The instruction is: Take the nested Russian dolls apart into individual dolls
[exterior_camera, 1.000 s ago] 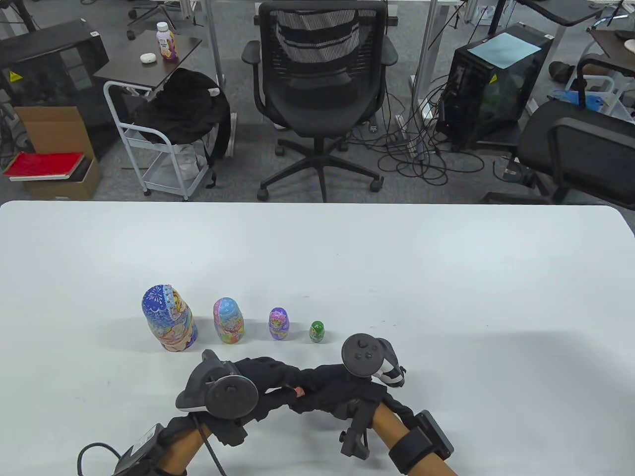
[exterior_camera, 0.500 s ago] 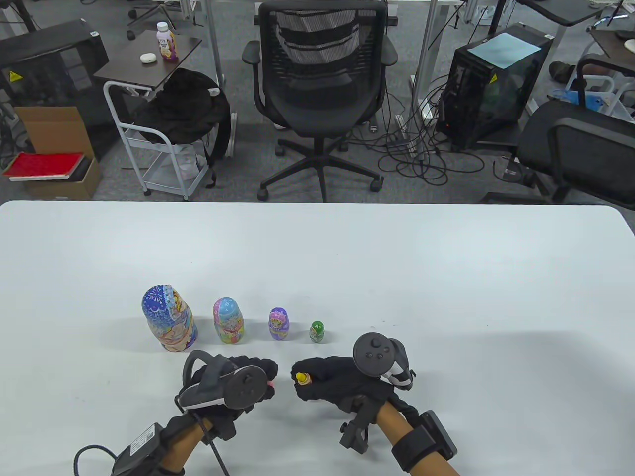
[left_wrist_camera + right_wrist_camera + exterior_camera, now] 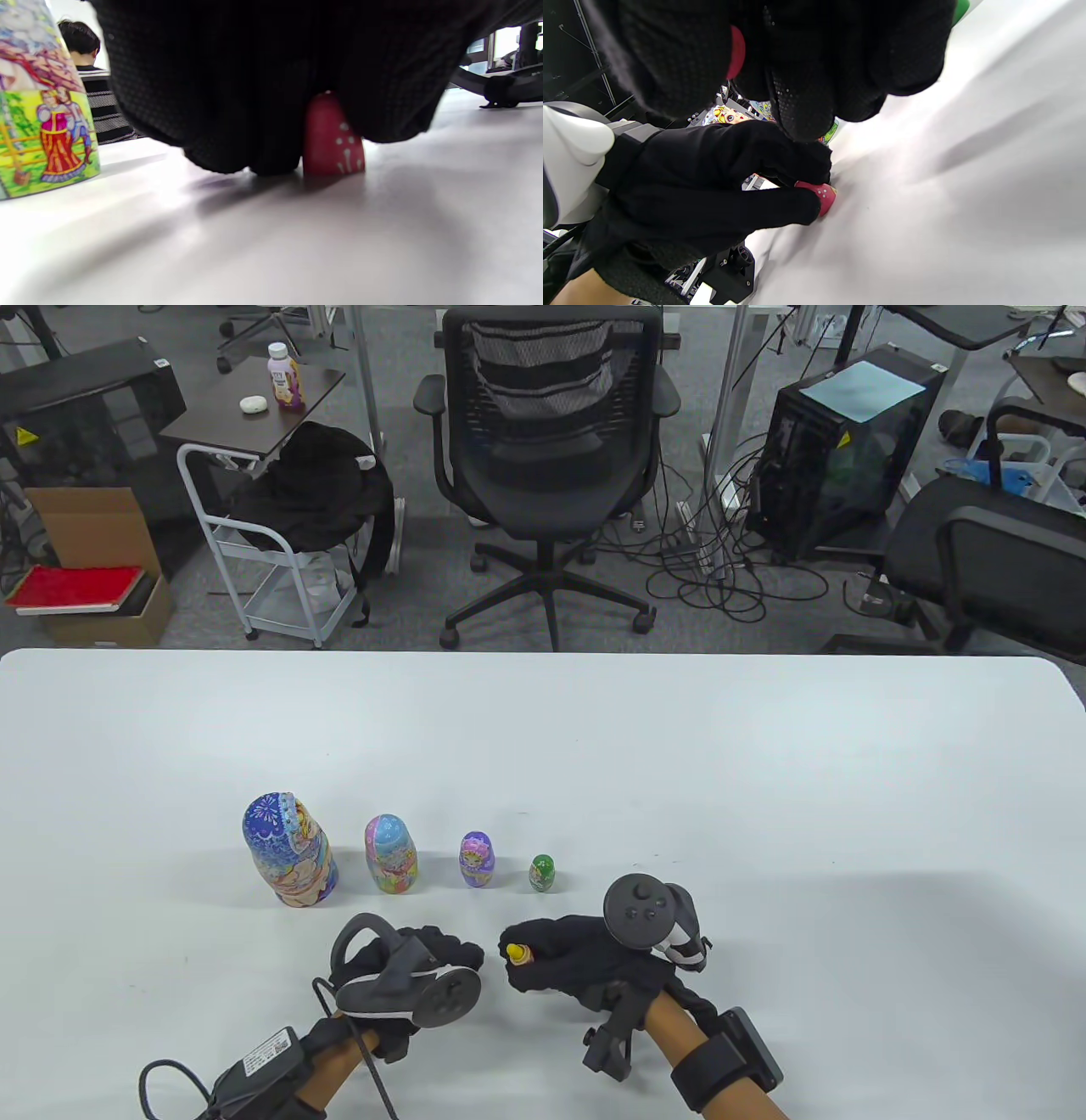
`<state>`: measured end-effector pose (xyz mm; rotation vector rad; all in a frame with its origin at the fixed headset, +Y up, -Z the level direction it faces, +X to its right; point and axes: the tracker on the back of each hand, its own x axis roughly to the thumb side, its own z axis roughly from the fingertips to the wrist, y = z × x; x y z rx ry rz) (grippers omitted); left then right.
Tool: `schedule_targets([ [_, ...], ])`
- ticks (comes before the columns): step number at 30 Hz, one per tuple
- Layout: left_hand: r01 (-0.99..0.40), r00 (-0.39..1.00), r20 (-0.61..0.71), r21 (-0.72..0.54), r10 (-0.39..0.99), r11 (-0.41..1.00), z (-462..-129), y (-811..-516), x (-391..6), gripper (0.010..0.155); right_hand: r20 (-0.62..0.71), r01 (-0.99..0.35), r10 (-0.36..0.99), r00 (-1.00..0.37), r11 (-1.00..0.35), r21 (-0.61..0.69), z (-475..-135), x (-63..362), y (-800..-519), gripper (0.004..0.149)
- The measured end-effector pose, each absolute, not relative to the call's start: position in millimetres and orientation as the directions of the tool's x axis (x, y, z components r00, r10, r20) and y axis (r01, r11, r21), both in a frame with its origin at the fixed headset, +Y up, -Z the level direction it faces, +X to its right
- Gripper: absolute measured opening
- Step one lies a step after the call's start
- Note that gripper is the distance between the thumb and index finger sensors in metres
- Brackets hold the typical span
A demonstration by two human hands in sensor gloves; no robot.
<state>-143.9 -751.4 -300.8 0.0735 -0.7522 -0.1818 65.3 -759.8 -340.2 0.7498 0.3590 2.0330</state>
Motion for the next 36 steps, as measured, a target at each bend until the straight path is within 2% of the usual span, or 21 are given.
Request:
schedule_targets([
  [3, 0.181, 0.708, 0.669, 0.138, -0.227, 0.974, -300, -752, -143, 0.049, 0.370, -0.661, 0.837, -0.403, -0.546, 0.515, -340, 65, -760, 0.060],
  [5, 0.211, 0.715, 0.656, 0.125, -0.241, 0.969, -300, -750, -144, 0.059, 0.371, -0.662, 0.837, -0.402, -0.545, 0.514, -340, 65, -760, 0.060],
  [9, 0.129, 0.756, 0.629, 0.125, -0.180, 0.984, -300, -731, -155, 0.065, 0.372, -0.661, 0.833, -0.410, -0.552, 0.509, -341, 65, -760, 0.060],
  [11, 0.046, 0.770, 0.622, 0.171, -0.144, 0.984, -297, -719, -160, 0.063, 0.372, -0.656, 0.831, -0.414, -0.556, 0.511, -341, 65, -760, 0.060],
  [13, -0.112, 0.774, 0.630, 0.230, -0.060, 0.967, -292, -708, -163, 0.057, 0.381, -0.639, 0.818, -0.431, -0.575, 0.511, -340, 62, -761, 0.060],
  [16, -0.251, 0.723, 0.691, 0.227, 0.027, 0.941, -285, -703, -156, 0.054, 0.406, -0.610, 0.792, -0.455, -0.610, 0.505, -336, 58, -760, 0.061],
  [22, -0.279, 0.679, 0.734, 0.238, 0.016, 0.930, -279, -705, -145, 0.047, 0.411, -0.605, 0.793, -0.449, -0.609, 0.513, -333, 53, -761, 0.060],
  [27, -0.348, 0.669, 0.740, 0.217, 0.079, 0.912, -277, -706, -145, 0.044, 0.409, -0.608, 0.795, -0.447, -0.606, 0.513, -333, 53, -761, 0.060],
  [36, -0.392, 0.672, 0.727, 0.185, 0.143, 0.901, -278, -695, -147, 0.037, 0.416, -0.588, 0.784, -0.461, -0.621, 0.519, -333, 53, -760, 0.060],
])
